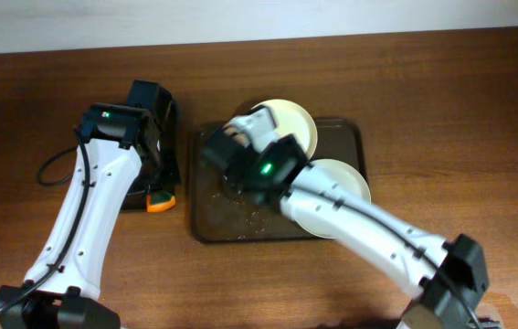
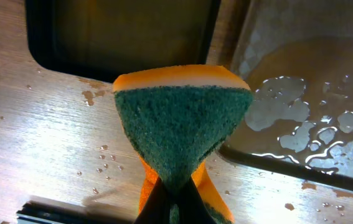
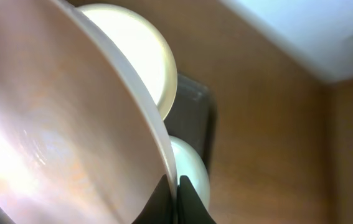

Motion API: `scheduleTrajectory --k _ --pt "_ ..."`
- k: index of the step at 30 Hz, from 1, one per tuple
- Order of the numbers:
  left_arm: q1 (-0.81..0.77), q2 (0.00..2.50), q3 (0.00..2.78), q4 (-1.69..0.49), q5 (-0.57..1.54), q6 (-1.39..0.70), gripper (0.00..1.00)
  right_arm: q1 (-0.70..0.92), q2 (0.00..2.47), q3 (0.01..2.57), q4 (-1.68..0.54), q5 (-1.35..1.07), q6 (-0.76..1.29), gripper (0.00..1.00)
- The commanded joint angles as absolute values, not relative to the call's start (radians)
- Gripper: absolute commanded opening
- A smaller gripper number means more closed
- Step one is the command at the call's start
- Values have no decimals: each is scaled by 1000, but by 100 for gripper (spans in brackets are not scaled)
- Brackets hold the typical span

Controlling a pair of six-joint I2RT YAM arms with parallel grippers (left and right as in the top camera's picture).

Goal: Clean dirty plates on tray and stack at the side
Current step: 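Lift the scrubbed plate with the right gripper and place it right of the tray, then grasp the rim of the top plate with the right gripper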

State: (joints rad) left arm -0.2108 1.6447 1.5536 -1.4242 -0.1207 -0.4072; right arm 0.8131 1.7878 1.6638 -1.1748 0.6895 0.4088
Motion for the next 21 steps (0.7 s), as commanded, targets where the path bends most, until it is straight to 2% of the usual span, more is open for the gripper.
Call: scheduleTrajectory --k 1,3,4,6,8,10,13,14,15,16,17,18,19,20,21 --pt "-207 1644 1546 -1422 -93 -391 0 496 1775 1686 -1189 88 414 4" --pt "-207 1644 1537 -1419 -93 -391 0 243 1775 1686 -1211 -300 284 4" --pt "-207 1644 1531 -1414 -93 -391 0 134 1775 1685 -1235 -398 237 4" --pt "-207 1644 1512 -1399 -93 -391 0 -110 1776 1681 -1279 -358 210 4" --pt "-207 1644 1490 -1375 -93 -391 0 -265 1776 1652 -1271 -244 218 4" --pt "-207 1644 1469 -1351 -93 -391 0 -384 1776 1582 -1184 -178 221 4" --pt "-207 1644 1459 -1319 -93 -391 0 -498 1780 1407 -935 -179 263 4" --pt "-207 1644 1459 -1314 -93 -391 0 -505 1792 1367 -868 -179 263 8" --pt "-207 1644 1459 -1312 -93 -391 0 -505 1807 1360 -843 -179 270 19" --pt "-207 1644 1459 -1308 -93 -391 0 -505 1810 1360 -840 -180 270 23" --pt "-207 1644 1459 -1303 -93 -391 0 -504 1809 1360 -840 -189 270 33" --pt "-207 1644 1459 -1297 -93 -391 0 -505 1809 1361 -849 -279 266 37" --pt "-207 1644 1459 -1293 -93 -391 0 -498 1808 1367 -855 -471 206 38" --pt "-207 1644 1459 -1290 -93 -391 0 -469 1807 1383 -862 -607 151 50" --pt "-207 1644 1459 -1285 -93 -391 0 -425 1806 1405 -876 -634 134 56"
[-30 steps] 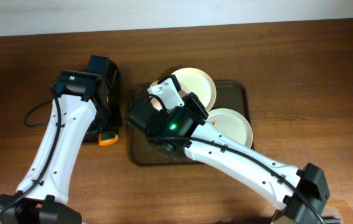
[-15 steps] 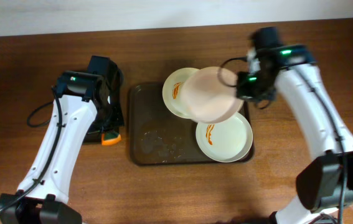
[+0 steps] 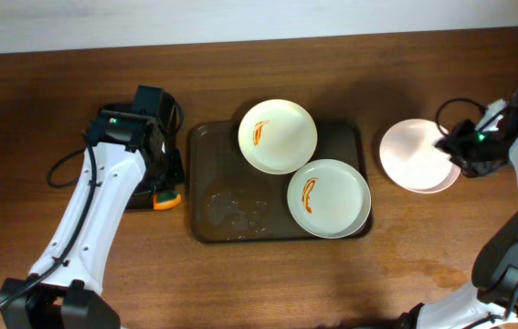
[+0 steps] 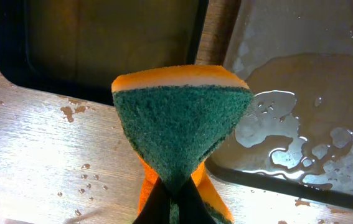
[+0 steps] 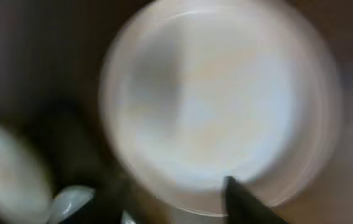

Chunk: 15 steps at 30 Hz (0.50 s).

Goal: Clean dirty plates on tray and stack at the side
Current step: 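Grasp the rim of the top plate with the right gripper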

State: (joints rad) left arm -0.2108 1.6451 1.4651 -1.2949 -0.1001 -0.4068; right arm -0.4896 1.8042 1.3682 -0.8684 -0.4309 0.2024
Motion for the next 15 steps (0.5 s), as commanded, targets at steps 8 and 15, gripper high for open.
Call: scheduleTrajectory --k 8,15 --pt "-209 1644 1459 -1268 -55 -387 0 239 1998 1464 -616 -23 247 82" --pt "-209 1644 1459 -1264 -56 -387 0 242 2133 1465 -553 -226 263 19"
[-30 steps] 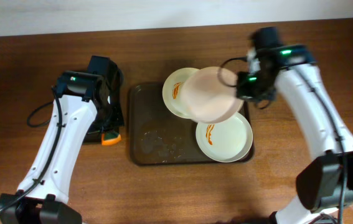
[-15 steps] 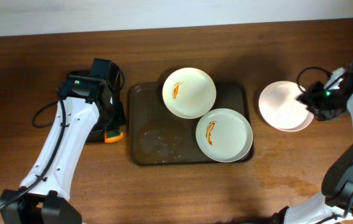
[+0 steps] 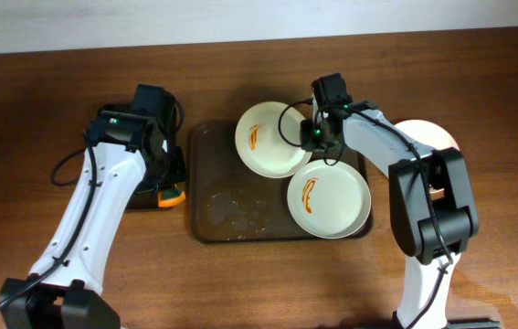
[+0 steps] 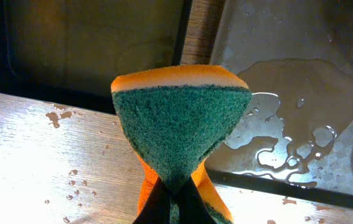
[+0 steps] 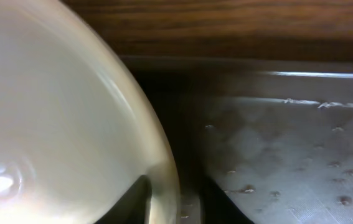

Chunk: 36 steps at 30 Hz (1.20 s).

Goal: Clean dirty plates on tray and stack at the side
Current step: 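Grasp the rim of the top plate with the right gripper, then scrub the top plate with the sponge in the left gripper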

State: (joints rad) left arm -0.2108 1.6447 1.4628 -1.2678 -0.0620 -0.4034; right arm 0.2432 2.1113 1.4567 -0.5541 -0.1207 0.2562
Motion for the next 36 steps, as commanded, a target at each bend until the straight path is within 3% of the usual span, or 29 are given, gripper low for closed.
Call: scheduleTrajectory --k 1,3,9,12,15,19,28,32,36 --pt "-209 1644 1459 -1264 -56 -387 0 243 2133 1465 -558 -271 263 15" --pt "-209 1644 1459 -1264 -56 -387 0 244 2133 1465 -587 -375 263 4" --pt "-210 1645 1457 -1244 -54 -387 0 390 2133 1465 -672 -447 339 4" --pt "-221 1682 1447 -1212 -47 -386 0 453 2133 1464 -770 -306 410 4" --pt "-234 1710 1355 -1064 218 -241 0 476 2133 1464 -855 -298 410 4" --pt "-274 1768 1239 -889 368 -279 0 499 2133 1462 -901 -301 409 4" --pt "-312 1946 1223 -813 365 -290 0 507 2133 1460 -909 -301 410 4" --pt "-311 2051 1223 -834 -1 -291 0 507 2133 1450 -908 -301 410 4" --pt "-311 2053 1224 -906 -402 -426 0 506 2133 1415 -875 -297 410 4"
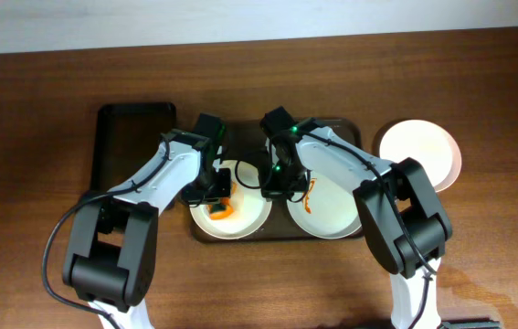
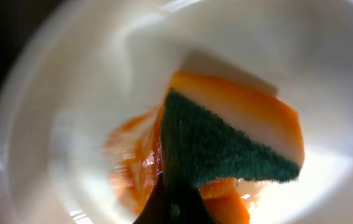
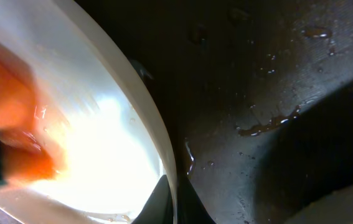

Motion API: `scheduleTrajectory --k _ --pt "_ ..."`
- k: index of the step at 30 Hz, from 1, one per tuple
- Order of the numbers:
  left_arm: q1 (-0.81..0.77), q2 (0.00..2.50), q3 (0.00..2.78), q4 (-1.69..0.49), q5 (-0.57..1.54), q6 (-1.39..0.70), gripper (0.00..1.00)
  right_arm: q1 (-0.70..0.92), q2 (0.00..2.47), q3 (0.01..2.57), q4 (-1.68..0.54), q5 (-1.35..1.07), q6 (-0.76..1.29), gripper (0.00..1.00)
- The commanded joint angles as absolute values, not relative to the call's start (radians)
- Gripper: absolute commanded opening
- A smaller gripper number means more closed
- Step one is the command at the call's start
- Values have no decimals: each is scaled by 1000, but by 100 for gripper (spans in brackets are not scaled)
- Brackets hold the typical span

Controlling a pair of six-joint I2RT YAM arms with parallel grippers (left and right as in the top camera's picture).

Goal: Clean dirty plates on tray and stack at the side
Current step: 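Scrub the top plate with the sponge in the left gripper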

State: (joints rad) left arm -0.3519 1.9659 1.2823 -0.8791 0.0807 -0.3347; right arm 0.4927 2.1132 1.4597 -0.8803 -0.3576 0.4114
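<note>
A white plate (image 1: 246, 206) smeared with orange sauce is over the front left of the dark tray (image 1: 350, 132). My right gripper (image 1: 275, 186) is shut on the plate's right rim (image 3: 140, 106), seen edge-on in the right wrist view. My left gripper (image 1: 215, 201) is shut on a green and orange sponge (image 2: 226, 143), which presses into the plate's bowl (image 2: 70, 124) on the sauce. A second white plate (image 1: 339, 208) with an orange streak lies on the tray's right. A clean plate (image 1: 420, 153) sits on the table right of the tray.
A black rectangular container (image 1: 133, 151) stands left of the tray. The tray floor (image 3: 257, 87) carries water drops. Both arms cross over the tray's middle. Brown tabletop (image 1: 48, 110) surrounds everything.
The plate from the tray's back now sits at its front left, held by my right gripper. My left gripper has moved from beside the tray into this plate with the sponge.
My right gripper first held a plate over the tray while the left held the sponge beside it. Then that plate lay on the table at the right. Then the right gripper was at the far dirty plate's rim; now it holds that plate with the sponge in it.
</note>
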Motion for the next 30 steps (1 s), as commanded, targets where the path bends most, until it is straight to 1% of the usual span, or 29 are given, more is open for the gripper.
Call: scheduleTrajectory --k 1,2,3,5,7,8,10,14,17,19,20,22,24,25,27,28,29,30 --pt "-311 2053 1227 -933 -476 -469 0 506 2133 1414 -875 -298 410 4" --pt "-311 2053 1239 -983 -560 -531 0 506 2133 1413 -875 -298 410 4" --pt "-313 2051 1315 -1105 -632 -603 0 506 2133 1413 -874 -298 410 4" --pt "-315 2049 1399 -1174 -609 -618 0 506 2133 1413 -874 -298 410 4" --pt "-319 2039 1488 -1198 -485 -617 0 506 2133 1413 -872 -298 410 4" --pt "-318 2027 1520 -1181 -353 -590 0 506 2133 1413 -871 -298 410 4" --pt "-318 2027 1518 -1118 -113 -420 0 506 2133 1413 -868 -298 410 4" --pt "-323 2031 1486 -1069 162 -313 0 506 2133 1413 -863 -299 410 4" --pt "-327 2032 1391 -1001 268 -313 0 506 2133 1413 -863 -302 410 4" --pt "-327 2032 1284 -926 250 -312 0 506 2133 1413 -863 -302 410 4" --pt "-327 2032 1270 -921 178 -313 0 506 2133 1413 -863 -302 410 4" --pt "-327 2030 1278 -983 -26 -352 0 507 2133 1413 -864 -302 410 4" --pt "-326 2030 1327 -1124 -312 -461 0 506 2133 1413 -864 -302 410 4" --pt "-326 2030 1357 -1165 -368 -465 0 506 2133 1413 -864 -302 410 4" --pt "-326 2028 1454 -1241 -427 -486 0 506 2133 1415 -863 -304 410 4" --pt "-326 2024 1491 -1262 -419 -498 0 506 2131 1426 -869 -306 410 4" --pt "-324 2001 1568 -1328 -391 -578 0 504 2125 1472 -908 -306 409 4" --pt "-316 1946 1629 -1361 -328 -594 0 504 2111 1516 -940 -305 397 4"
